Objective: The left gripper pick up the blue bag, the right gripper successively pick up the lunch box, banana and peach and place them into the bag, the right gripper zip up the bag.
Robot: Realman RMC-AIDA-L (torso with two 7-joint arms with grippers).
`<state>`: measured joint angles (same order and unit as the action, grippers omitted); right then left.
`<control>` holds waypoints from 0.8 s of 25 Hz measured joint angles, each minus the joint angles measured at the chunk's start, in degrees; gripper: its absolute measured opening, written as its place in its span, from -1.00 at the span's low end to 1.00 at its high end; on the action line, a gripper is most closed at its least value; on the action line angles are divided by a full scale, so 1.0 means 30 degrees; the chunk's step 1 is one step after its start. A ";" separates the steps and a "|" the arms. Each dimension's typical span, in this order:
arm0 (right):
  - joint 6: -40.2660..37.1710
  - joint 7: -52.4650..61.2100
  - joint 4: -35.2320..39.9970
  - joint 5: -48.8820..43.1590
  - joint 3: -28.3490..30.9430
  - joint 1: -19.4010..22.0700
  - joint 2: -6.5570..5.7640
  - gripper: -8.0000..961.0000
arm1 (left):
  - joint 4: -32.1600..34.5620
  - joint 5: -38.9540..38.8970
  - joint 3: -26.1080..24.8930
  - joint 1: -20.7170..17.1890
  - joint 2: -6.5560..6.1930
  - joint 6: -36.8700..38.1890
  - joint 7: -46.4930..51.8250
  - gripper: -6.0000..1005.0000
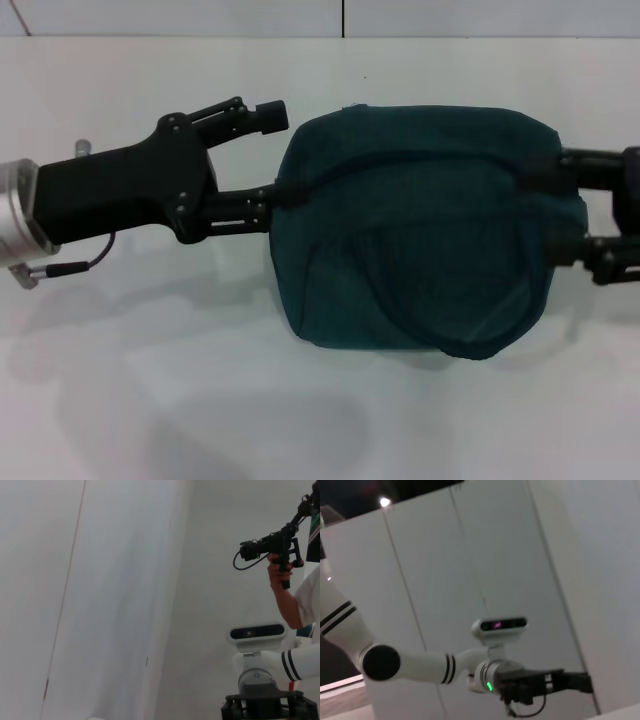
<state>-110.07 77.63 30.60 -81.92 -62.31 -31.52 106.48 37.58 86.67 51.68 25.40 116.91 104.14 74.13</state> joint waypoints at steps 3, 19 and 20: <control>0.0137 0.0136 0.0060 -0.0449 0.0028 -0.0154 0.0176 0.59 | 0.0010 0.0195 -0.0001 0.0100 0.0083 -0.0045 0.0008 0.77; 0.0835 0.0241 0.0049 -0.0794 0.0000 -0.0388 0.0451 0.58 | -0.0045 0.0952 -0.0114 0.0488 0.0197 -0.0401 0.0219 0.77; 0.0843 0.0243 0.0053 -0.0796 0.0000 -0.0390 0.0453 0.58 | -0.0052 0.0953 -0.0117 0.0490 0.0202 -0.0443 0.0211 0.77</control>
<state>-107.54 78.36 30.75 -84.31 -62.31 -32.69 107.84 37.42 89.53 51.33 26.87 117.52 102.81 74.77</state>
